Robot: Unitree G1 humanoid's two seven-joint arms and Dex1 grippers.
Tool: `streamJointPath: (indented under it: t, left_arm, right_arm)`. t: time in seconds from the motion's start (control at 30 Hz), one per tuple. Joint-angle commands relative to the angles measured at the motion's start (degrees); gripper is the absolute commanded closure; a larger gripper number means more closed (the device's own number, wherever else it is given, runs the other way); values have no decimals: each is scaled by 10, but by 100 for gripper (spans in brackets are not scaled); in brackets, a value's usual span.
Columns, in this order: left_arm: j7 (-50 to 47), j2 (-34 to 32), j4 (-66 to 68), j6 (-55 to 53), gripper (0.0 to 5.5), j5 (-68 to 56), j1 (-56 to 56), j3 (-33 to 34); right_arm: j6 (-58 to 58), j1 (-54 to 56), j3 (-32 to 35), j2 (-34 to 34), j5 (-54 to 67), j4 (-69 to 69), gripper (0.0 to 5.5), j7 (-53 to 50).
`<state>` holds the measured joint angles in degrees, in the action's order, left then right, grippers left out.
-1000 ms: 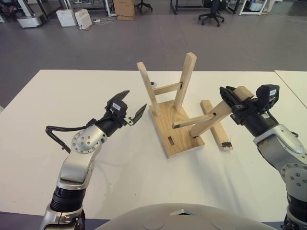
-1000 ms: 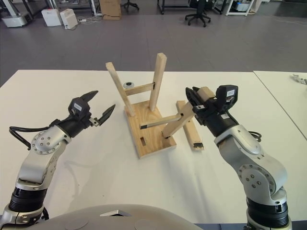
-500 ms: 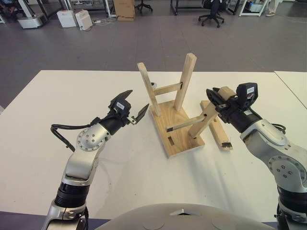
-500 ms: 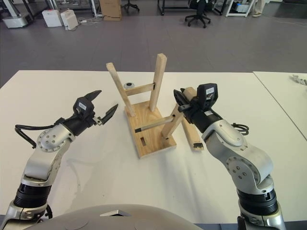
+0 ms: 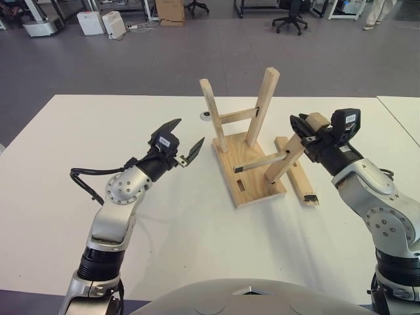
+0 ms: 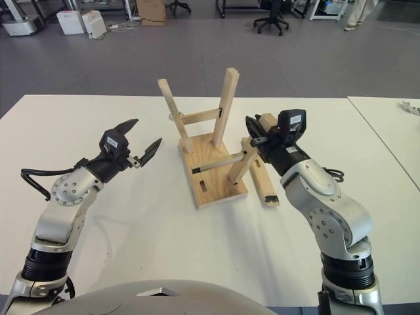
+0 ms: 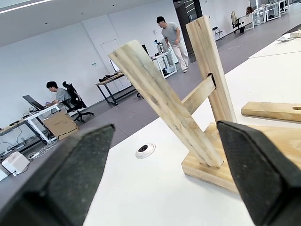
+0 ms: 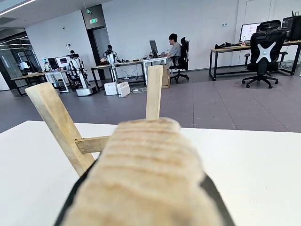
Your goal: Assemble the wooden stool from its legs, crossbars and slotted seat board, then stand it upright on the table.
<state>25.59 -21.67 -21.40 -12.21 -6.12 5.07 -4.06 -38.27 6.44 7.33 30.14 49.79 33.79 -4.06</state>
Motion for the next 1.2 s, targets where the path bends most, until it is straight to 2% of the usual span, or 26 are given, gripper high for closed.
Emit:
streamJointPath:
  t: [0.03, 0.17, 0.23, 0.33, 0.4, 0.47, 0.53, 0.67, 0.8, 0.9, 1.1, 1.2]
  left_arm:
    - [-6, 1, 6, 3, 150, 5, 10, 5]
    - [-7, 3, 5, 3, 150, 5, 8, 5]
    - [-6, 2, 4, 2, 150, 3, 7, 6]
    - [-7, 3, 3, 1, 150, 2, 6, 8]
    - [-6, 5, 7, 2, 150, 2, 9, 6]
    - [-7, 7, 8, 2, 150, 0, 11, 6]
    - [-7, 8, 7, 0, 150, 0, 10, 7]
    - [-2, 7, 9, -3, 150, -2, 13, 9]
    - [1, 6, 11, -5, 150, -2, 17, 7]
    - [2, 7, 10, -8, 150, 0, 18, 3]
    - [3, 5, 8, -12, 150, -1, 23, 1]
    - [2, 16, -6, -30, 150, -30, 47, 14]
  right_arm:
    - [8, 37, 28, -16, 6, 12, 367, 8]
    - [5, 47, 53, -20, 22, 19, 307, 19]
    - [21, 73, 92, -12, 62, 25, 265, 38]
    - [39, 138, 185, 20, 165, -15, 213, 61]
    - [30, 155, 202, 54, 141, -80, 173, 71]
    - [25, 100, 131, 95, 15, -129, 173, 90]
    - [9, 55, 84, 88, -42, -159, 173, 93]
    - [-72, -33, 18, 55, -48, -176, 173, 115]
    - [-132, -65, -23, 54, -92, -198, 173, 119]
    - [-143, -72, -46, 56, -140, -211, 225, 117]
    - [-125, -78, -50, 35, -203, -237, 338, 126]
    - [-24, 0, 50, 17, -215, -258, 345, 99]
